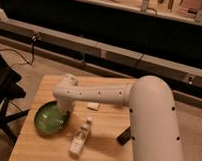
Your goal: Drag the ceramic bowl in a circle
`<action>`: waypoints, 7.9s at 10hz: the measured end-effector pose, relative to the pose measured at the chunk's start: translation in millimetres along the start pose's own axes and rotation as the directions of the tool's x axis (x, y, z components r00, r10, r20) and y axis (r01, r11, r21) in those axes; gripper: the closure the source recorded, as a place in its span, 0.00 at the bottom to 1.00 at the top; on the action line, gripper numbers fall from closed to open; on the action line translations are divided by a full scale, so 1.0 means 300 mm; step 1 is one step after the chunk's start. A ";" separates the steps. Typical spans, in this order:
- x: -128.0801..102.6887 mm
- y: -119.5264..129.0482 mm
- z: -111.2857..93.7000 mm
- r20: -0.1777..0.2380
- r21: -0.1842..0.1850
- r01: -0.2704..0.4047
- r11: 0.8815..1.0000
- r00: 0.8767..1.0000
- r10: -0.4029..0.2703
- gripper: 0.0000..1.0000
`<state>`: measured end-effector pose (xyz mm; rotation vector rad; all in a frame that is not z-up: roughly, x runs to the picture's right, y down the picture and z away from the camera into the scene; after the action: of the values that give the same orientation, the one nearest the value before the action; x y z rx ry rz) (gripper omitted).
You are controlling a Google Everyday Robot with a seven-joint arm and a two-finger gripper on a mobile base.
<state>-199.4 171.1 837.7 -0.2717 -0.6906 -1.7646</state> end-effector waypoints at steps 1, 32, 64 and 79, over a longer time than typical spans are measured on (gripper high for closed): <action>-0.008 -0.023 -0.009 -0.006 -0.008 0.016 1.000 1.000 -0.017 1.00; -0.230 -0.033 0.027 0.189 0.023 -0.024 0.999 0.982 0.019 1.00; -0.172 0.177 -0.085 0.206 -0.112 -0.046 0.993 0.976 0.068 1.00; -0.067 0.273 -0.090 0.218 -0.114 -0.123 0.986 0.965 0.146 1.00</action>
<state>-112.1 158.3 831.3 -0.5820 -0.7281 -1.6548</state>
